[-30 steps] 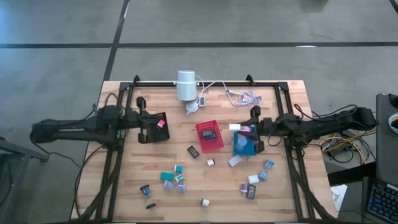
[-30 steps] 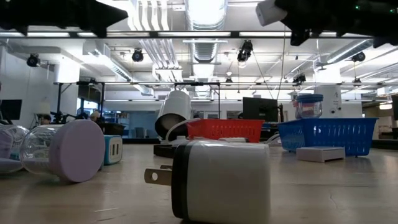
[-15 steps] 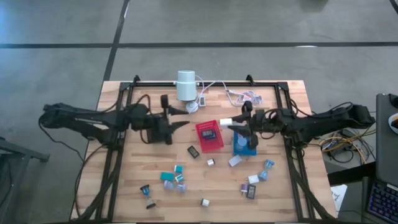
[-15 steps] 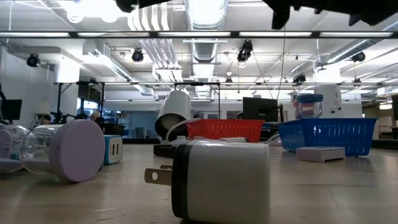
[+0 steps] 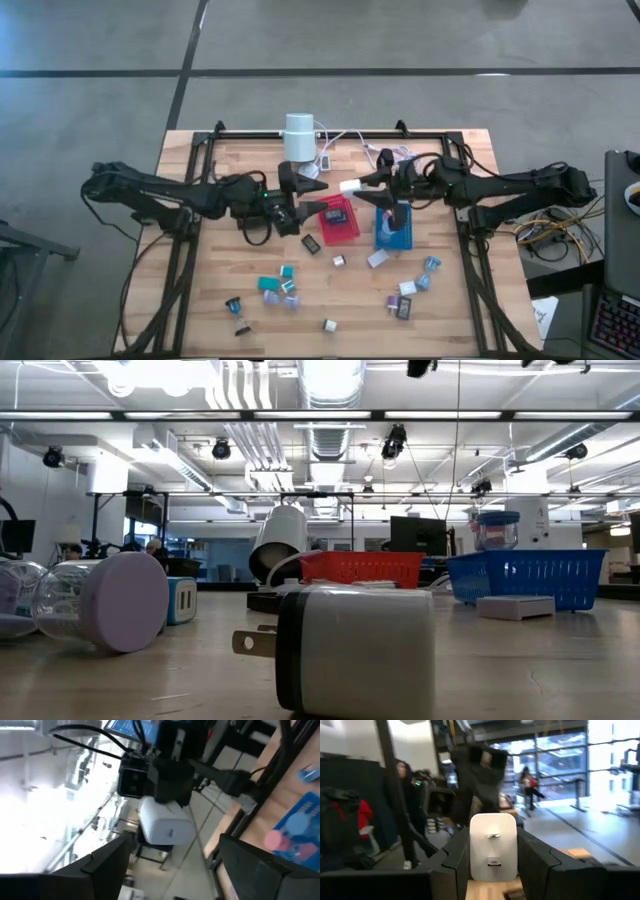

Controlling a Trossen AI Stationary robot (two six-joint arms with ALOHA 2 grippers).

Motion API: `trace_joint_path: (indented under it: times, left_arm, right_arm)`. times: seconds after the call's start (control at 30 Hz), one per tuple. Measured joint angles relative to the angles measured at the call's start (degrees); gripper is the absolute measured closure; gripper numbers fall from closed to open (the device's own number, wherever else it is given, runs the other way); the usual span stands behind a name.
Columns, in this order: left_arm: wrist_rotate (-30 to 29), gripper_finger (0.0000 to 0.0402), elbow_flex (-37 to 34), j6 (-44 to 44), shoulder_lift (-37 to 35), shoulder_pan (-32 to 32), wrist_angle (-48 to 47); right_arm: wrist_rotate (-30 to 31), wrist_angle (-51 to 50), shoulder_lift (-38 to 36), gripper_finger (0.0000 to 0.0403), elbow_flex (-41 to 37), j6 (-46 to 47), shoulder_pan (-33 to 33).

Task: Pick & Place Office items
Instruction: Put the white charger adapter into the black bin

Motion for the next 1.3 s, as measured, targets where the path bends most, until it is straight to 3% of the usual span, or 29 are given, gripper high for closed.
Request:
trace_joint_path:
  times: [0.5, 0.77, 1.3]
  left_arm:
    - [-1.99, 0.0082, -0.04, 2.78, 2.41, 0.02, 6.59]
    - [-7.98, 0.0090, -0.11, 2.79, 2.41, 0.02, 7.31]
    - [-9.39, 0.0249, -0.23, 1.68, 2.38, -0.76, 6.95]
  right_arm:
    - [-5.13, 0.05, 9.73, 0.0287, 8.56, 0.83, -1.57]
    - [-8.15, 0.18, 13.88, 0.0287, 12.64, 1.23, -1.54]
    - [-8.90, 0.43, 14.52, 0.0287, 13.54, 1.37, -1.69]
